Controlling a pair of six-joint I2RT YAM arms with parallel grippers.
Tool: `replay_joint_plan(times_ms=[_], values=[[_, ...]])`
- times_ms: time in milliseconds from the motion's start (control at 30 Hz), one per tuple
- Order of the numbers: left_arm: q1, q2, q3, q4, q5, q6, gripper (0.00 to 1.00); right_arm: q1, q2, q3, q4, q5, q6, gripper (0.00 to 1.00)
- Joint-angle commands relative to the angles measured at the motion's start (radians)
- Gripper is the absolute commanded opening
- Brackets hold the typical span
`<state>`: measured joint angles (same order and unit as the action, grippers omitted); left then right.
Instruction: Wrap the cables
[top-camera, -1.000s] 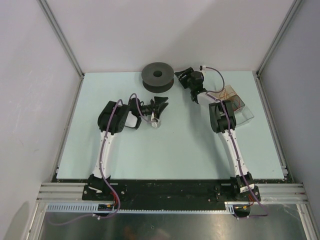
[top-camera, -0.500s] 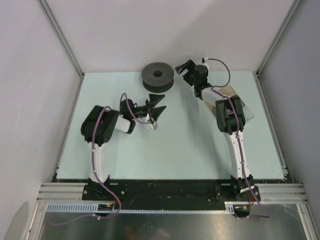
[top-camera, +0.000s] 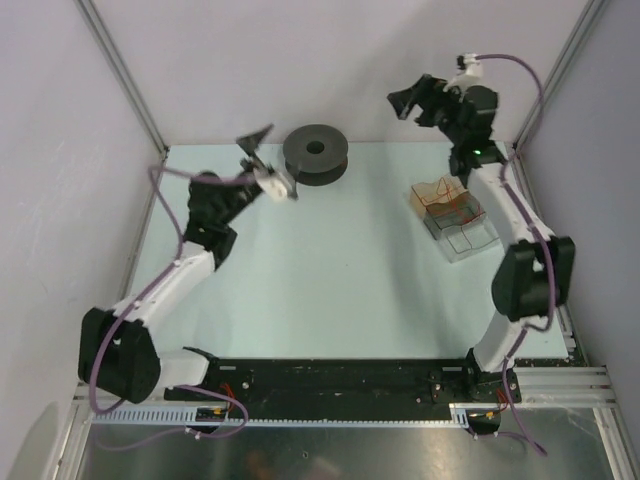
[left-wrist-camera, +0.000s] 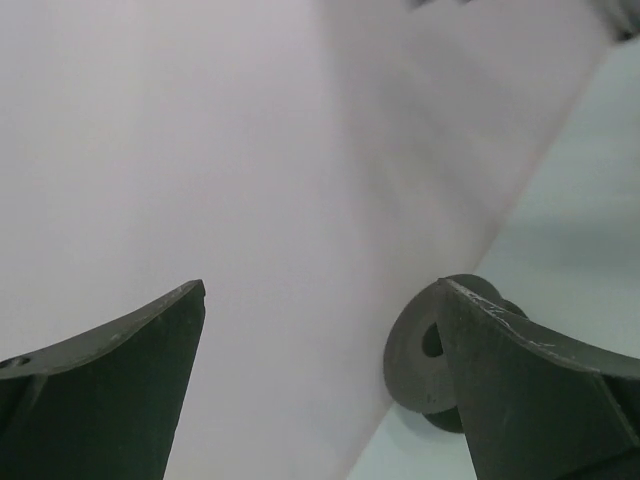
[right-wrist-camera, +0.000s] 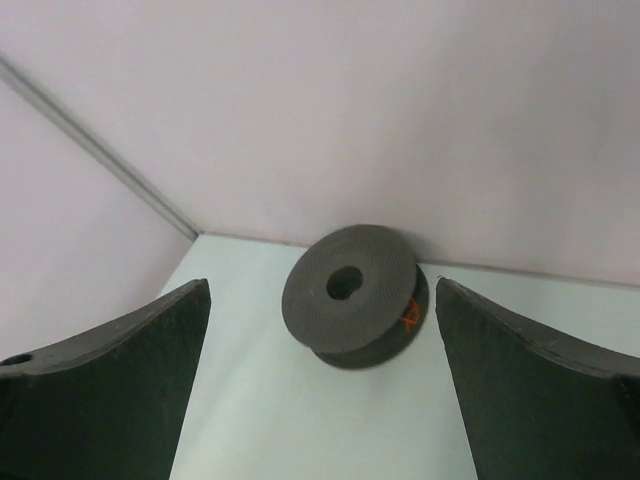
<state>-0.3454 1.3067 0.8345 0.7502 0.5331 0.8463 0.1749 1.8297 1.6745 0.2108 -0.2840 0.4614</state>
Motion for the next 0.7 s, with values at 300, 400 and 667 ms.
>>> replay_joint_plan(times_ms=[300, 400, 667], values=[[0.278, 0.002, 0.562, -1.341, -0.208, -0.816, 0.99, -0.192, -0.583, -0.377, -0.552, -0.135, -0.507, 0.99], [0.284, -0.045, 0.468, -1.341, -0.269, -0.811, 0.99, -0.22, -0.635, -0.459, -0.633, -0.087, -0.586, 0.99], [0.284, -0.063, 0.333, -1.311, -0.311, -0.733, 0.99, -0.225, -0.769, -0.658, -0.6, -0.057, -0.637, 0.99]])
